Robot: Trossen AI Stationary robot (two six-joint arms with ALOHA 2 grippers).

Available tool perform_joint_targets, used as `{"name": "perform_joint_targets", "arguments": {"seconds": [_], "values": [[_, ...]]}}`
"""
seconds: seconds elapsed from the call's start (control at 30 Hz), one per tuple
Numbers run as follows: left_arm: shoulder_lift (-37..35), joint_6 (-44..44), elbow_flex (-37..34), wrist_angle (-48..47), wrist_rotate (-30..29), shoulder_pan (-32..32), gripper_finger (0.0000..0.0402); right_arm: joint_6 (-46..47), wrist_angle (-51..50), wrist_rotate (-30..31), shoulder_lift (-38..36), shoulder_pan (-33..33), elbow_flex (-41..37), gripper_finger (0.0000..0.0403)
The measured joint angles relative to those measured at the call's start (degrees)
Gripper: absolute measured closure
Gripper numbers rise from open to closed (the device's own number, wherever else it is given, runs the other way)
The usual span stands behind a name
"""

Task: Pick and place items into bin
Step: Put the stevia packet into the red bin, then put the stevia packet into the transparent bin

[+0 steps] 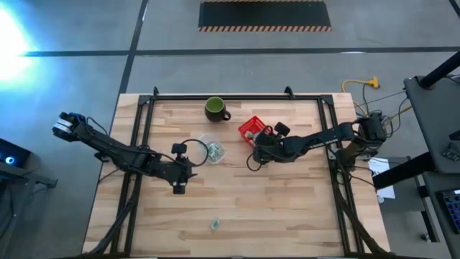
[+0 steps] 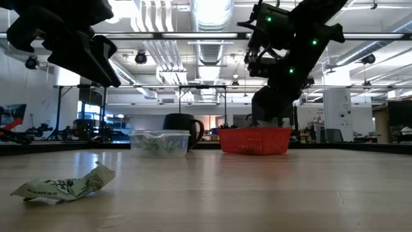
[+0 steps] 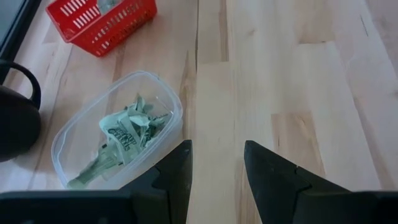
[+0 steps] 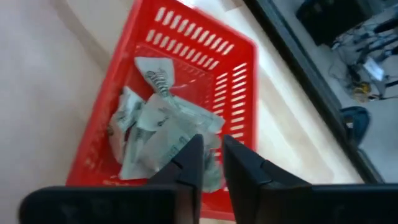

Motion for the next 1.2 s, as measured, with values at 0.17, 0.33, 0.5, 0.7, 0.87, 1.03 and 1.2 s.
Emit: {"name": "perform_joint_targets", "arguments": {"seconds": [0.17,0.33,0.5,0.7,0.87,1.03,1.2], "values": [[0.0,1.1,0.0,1.6,0.0,0.0,0.0272,0.2,0.1,2.8,0.0,0.0,-0.2,0.0314],[0.5,1.5,0.0,2.5,0.1,0.0,0.0272,-0.4,0.0,2.8,0.0,0.0,-0.2,0.0279],[3.6,4.2,-0.1,6.3,6.6,-0.1,0.0272,-3.9,0.0,2.5,-0.4,1.7,0.0,0.0262],[11.7,8.7,0.3,12.8,18.0,-0.2,0.0272,-9.3,-0.1,2.1,-0.9,5.6,0.9,0.0261],[19.1,9.3,1.5,20.4,23.4,-0.2,0.0272,-12.0,0.0,2.1,-2.7,8.9,1.1,0.0269],[24.6,9.2,3.1,21.9,28.4,-0.5,0.0272,-13.5,-0.6,2.1,-6.1,12.5,1.0,0.0278],[26.9,9.2,5.8,22.0,28.5,-1.4,0.0272,-12.6,-1.9,2.1,-10.6,16.8,1.0,0.0279]]}}
